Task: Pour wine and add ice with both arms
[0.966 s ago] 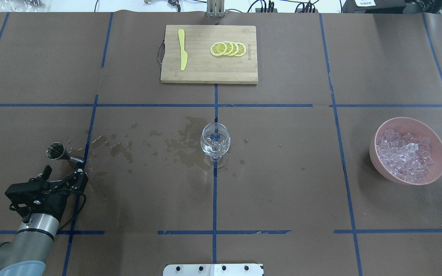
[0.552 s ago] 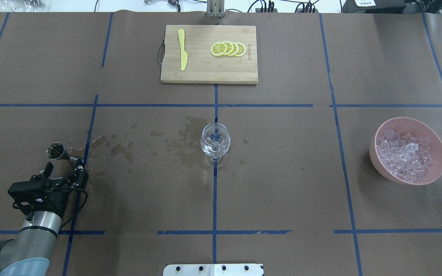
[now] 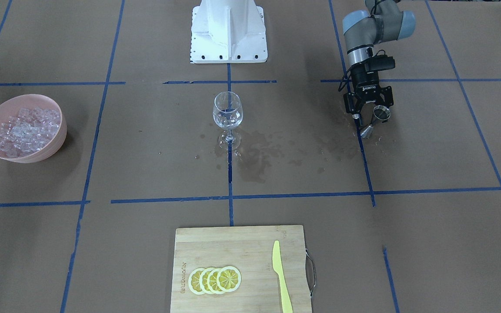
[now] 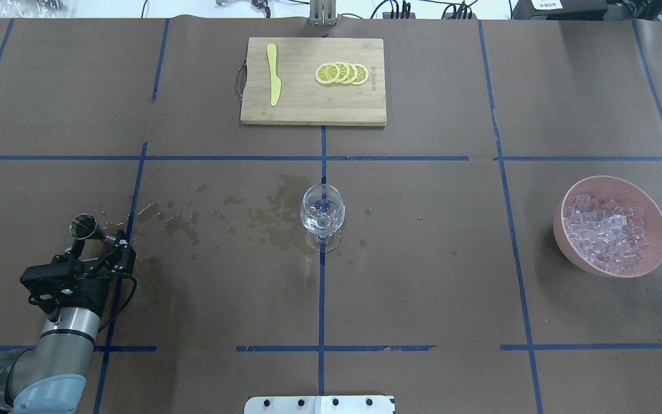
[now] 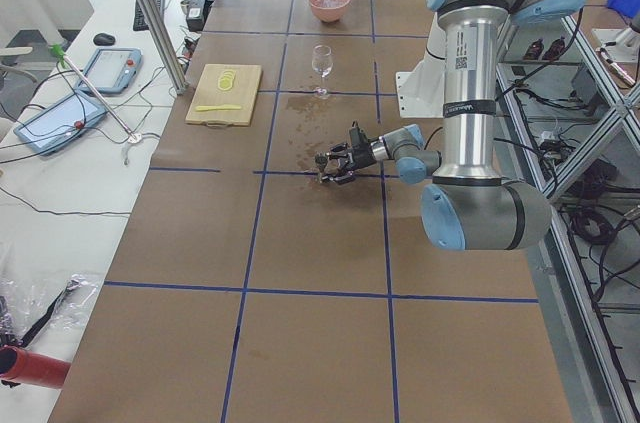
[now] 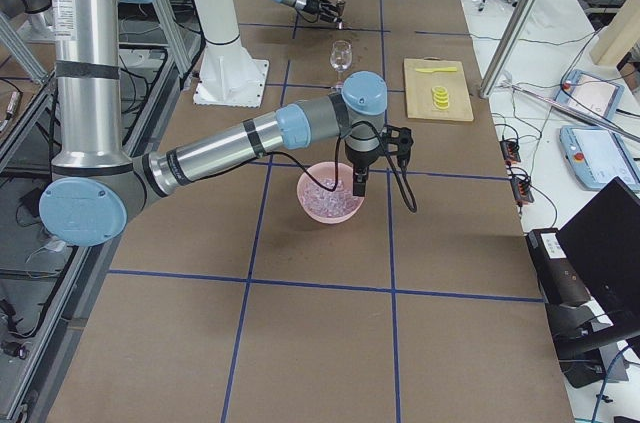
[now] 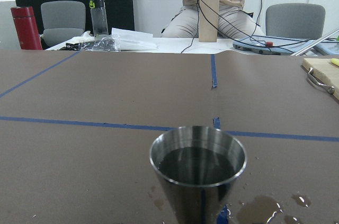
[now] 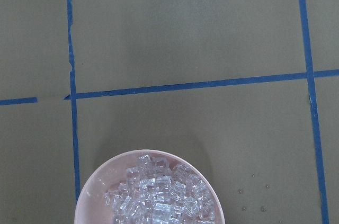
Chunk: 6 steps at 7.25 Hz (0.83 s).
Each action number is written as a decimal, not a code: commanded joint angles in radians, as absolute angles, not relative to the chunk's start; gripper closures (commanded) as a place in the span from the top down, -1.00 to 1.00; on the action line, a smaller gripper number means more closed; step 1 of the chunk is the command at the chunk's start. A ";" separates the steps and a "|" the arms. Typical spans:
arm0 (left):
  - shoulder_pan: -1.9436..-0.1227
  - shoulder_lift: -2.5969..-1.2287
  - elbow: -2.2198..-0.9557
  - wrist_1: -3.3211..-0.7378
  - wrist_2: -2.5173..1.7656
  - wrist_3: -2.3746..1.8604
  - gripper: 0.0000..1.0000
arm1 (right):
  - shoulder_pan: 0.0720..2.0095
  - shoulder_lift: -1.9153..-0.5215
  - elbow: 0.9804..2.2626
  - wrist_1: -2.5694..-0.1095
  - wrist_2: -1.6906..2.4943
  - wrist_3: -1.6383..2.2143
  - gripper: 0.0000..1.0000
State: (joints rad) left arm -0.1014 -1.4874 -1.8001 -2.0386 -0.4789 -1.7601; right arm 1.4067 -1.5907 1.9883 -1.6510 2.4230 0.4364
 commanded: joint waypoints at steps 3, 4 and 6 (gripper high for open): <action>-0.129 -1.505 -1.781 -2.039 -0.474 -1.759 0.26 | 1.397 -1.591 1.994 -1.651 2.421 0.452 1.00; -0.133 -1.505 -1.781 -2.039 -0.472 -1.759 0.12 | 1.397 -1.591 1.997 -1.651 2.419 0.456 1.00; -0.133 -1.506 -1.776 -2.040 -0.474 -1.759 0.03 | 1.396 -1.591 1.997 -1.652 2.421 0.456 1.00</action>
State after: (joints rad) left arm -0.1325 -1.5052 -1.7791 -2.0397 -0.4737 -1.7595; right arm 1.3965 -1.5907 1.9967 -1.6509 2.4196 0.4551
